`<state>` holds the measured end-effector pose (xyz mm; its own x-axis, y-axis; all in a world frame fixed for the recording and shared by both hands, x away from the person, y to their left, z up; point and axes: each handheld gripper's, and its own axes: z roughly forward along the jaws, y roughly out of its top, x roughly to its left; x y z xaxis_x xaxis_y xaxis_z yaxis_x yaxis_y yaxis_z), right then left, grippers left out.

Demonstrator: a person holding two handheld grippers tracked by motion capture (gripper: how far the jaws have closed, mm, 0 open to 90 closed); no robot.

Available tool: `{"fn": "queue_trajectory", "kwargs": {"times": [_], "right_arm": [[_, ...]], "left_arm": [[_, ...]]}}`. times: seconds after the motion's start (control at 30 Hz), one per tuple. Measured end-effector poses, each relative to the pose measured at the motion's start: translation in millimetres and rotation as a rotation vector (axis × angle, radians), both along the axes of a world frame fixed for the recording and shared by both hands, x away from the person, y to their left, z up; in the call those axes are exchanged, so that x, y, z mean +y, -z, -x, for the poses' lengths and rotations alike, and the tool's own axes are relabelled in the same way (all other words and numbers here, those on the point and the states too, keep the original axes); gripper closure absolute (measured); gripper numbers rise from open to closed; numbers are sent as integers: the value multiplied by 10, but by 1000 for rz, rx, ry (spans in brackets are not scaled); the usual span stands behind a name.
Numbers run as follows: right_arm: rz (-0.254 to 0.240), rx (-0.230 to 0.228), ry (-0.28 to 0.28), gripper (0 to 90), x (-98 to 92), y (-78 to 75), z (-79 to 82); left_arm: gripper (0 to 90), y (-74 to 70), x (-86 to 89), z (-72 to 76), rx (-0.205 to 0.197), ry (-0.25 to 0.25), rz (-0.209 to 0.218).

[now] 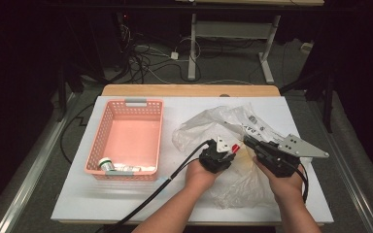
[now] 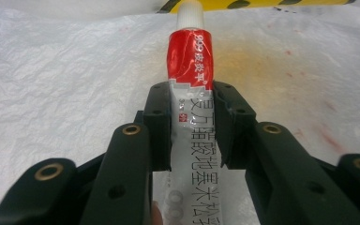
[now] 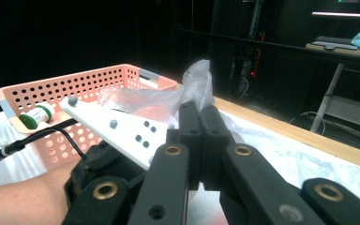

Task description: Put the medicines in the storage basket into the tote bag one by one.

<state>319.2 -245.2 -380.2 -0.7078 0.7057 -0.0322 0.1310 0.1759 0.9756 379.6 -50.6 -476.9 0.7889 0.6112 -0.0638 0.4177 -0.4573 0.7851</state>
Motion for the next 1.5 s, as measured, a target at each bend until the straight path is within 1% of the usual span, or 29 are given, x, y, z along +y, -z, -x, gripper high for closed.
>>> {"fn": "queue_trajectory", "kwargs": {"times": [0.1, 0.13, 0.2, 0.3, 0.47, 0.53, 0.6, 0.7, 0.77, 0.8, 0.83, 0.9, 1.0, 1.07, 1.13, 1.23, 1.3, 1.37, 1.5], "right_arm": [[1, -2, -1, 900, -4, -1, 0], [2, -3, -1, 900, -6, -1, -1], [1, -2, -1, 900, -9, 1, -4], [1, -4, -3, 900, -11, 3, -5], [1, -2, -1, 900, -17, -5, 9], [2, -4, 0, 900, -19, -7, 10], [4, -3, 0, 900, -21, -7, 10], [5, -3, 1, 900, -27, -6, 10], [7, -3, 2, 900, -28, -6, 13], [6, -2, 3, 900, -28, -6, 15], [8, -3, 3, 900, -27, -6, 15], [8, -3, 4, 900, -24, -5, 15], [7, -4, 4, 900, -21, -6, 16], [8, -5, 4, 900, -18, -9, 19], [6, -5, 4, 900, -18, -11, 20], [7, -4, 5, 900, -19, -10, 20], [7, -4, 6, 900, -22, -12, 22], [6, -5, 8, 900, -26, -14, 22], [5, -5, 8, 900, -30, -15, 23]], "left_arm": [[665, 1, 9, -15, 9, -9, 6], [627, -4, 9, -10, 12, -6, 10], [592, -25, 17, 17, 17, 4, 18], [566, -55, 56, 75, 8, 14, 34], [535, -100, 176, 197, 21, 35, 85], [532, -113, 237, 250, 23, 51, 101], [507, -117, 298, 286, 39, 69, 120], [494, -123, 387, 359, 40, 79, 145], [476, -133, 434, 412, 35, 90, 144], [473, -140, 455, 437, 32, 93, 147], [442, -149, 477, 459, 32, 96, 150], [431, -166, 522, 510, 30, 106, 161], [372, -187, 576, 584, 27, 118, 161], [336, -194, 625, 622, 31, 122, 173], [303, -195, 681, 649, 45, 117, 190], [256, -209, 749, 699, 45, 122, 183], [234, -232, 809, 738, 46, 119, 187], [206, -256, 859, 768, 41, 111, 190], [146, -331, 979, 835, 17, 85, 186]]}}
